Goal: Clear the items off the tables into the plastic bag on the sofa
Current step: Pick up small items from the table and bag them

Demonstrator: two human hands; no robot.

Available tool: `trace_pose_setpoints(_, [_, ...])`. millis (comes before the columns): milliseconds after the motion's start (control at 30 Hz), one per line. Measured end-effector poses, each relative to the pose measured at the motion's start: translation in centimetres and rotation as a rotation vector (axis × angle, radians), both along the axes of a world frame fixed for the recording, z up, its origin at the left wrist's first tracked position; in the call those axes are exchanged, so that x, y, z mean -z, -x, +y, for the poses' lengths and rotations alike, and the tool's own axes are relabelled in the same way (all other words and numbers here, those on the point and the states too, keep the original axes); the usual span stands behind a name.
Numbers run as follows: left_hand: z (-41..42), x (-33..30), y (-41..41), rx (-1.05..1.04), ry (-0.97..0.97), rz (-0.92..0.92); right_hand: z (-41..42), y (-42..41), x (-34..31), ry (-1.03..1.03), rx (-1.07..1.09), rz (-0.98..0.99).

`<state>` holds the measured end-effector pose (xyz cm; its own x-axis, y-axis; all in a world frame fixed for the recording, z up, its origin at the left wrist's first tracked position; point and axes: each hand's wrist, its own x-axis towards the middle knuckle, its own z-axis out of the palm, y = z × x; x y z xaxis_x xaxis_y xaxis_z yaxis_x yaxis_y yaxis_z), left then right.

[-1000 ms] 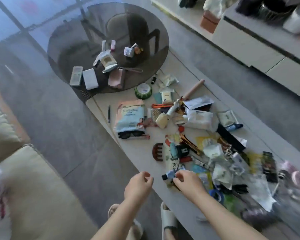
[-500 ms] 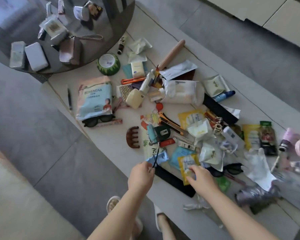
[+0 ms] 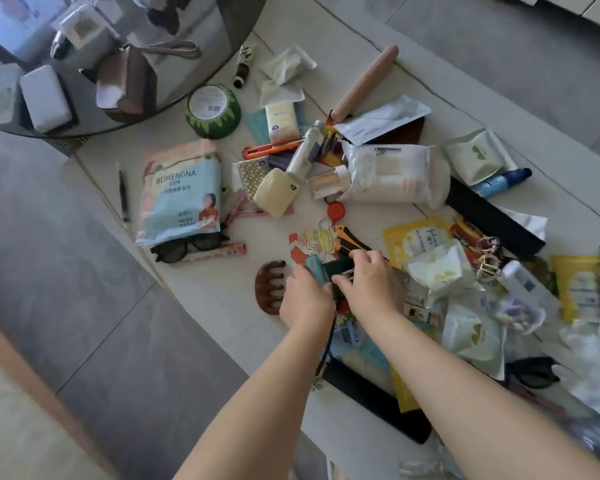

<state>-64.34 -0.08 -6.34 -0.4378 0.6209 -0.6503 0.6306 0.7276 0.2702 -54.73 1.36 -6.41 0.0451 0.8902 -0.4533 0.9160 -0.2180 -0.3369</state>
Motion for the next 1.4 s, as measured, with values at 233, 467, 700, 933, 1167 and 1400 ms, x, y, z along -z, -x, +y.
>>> trace_pose_setpoints(233, [0.4,0.5,0.6,-0.097,-0.006,-0.058,0.1,0.5,-0.1,-0.020,-0.029,-0.005])
trace_pose_setpoints(467, [-1.5,-0.7,4.5,-0.097,-0.135,-0.190,0.4,0.9,-0.8,0.032,-0.163,-0.097])
trace_pose_setpoints(700, [-3.0,-1.6,8.3,-0.300,-0.082,-0.215,-0.5,0.0,-1.8,0.139,0.083,0.340])
trace_pose_setpoints(933, [-2.7,-1.1,7.6,-0.249,-0.010,-0.071,-0.7,-3.2,-2.7,0.201,0.009,0.186])
trace_pose_setpoints(1167, [-2.7,0.2,7.2,-0.282,-0.040,0.036,-2.7,-2.7,-0.6,0.177,-0.360,-0.131])
trace_pose_setpoints(1400, [-2.5,1.5,7.8,-0.319,-0.050,-0.007,-2.7,-2.1,0.1,0.022,-0.342,-0.195])
